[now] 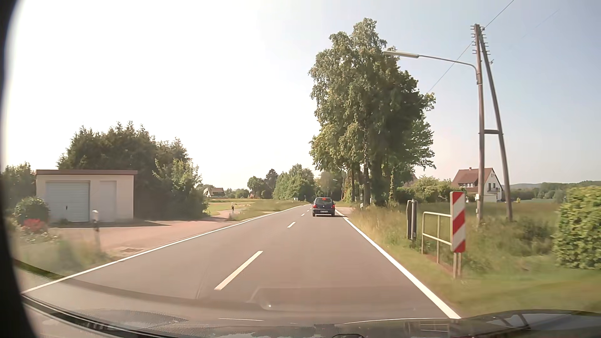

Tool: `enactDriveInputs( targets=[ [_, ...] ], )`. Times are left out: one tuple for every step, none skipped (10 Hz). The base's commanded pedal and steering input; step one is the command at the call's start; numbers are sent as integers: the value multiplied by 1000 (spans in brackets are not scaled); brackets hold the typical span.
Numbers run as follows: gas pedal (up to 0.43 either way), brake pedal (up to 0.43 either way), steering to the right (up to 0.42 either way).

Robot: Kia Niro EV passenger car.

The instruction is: Follow the waypoints while adhering to traffic rules and regulations

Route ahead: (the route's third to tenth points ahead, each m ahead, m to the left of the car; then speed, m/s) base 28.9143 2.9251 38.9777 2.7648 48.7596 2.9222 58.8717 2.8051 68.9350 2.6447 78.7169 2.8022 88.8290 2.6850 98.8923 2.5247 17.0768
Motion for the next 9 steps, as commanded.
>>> enactDriveInputs(
  targets=[
    [157, 0, -2],
    [157, 0, -2],
    [157, 0, -2],
    [157, 0, -2],
    [150, 0, -2],
    [150, 0, -2],
    [138, 0, -2],
    [130, 0, -1],
    [130, 0, 0]
  ],
)
